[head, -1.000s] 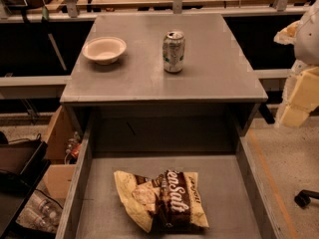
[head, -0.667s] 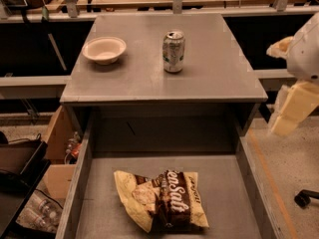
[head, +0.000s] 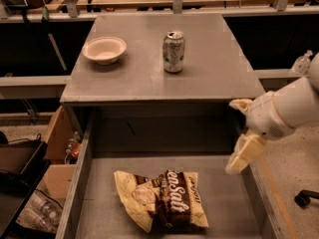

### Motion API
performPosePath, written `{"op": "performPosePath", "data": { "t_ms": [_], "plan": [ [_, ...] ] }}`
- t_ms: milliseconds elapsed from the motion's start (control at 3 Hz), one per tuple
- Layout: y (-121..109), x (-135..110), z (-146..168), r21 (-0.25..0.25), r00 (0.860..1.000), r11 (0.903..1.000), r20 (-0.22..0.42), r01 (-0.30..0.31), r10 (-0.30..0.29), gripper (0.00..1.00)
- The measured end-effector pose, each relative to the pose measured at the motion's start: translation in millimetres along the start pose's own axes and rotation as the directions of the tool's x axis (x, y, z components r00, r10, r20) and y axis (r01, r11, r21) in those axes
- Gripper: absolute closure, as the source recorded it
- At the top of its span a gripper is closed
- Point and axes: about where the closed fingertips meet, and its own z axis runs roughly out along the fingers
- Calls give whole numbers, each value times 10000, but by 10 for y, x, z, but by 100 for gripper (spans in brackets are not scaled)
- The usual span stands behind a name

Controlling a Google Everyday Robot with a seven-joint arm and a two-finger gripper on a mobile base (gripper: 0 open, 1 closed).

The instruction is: Pick brown chip bag from top drawer and place on counter

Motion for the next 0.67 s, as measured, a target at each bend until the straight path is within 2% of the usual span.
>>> {"op": "performPosePath", "data": {
  "t_ms": [333, 667],
  "plan": [
    [240, 161, 668, -1182, 9937, 9918, 946, -481, 595, 0],
    [241, 160, 668, -1184, 9937, 9918, 947, -478, 592, 0]
  ]
}}
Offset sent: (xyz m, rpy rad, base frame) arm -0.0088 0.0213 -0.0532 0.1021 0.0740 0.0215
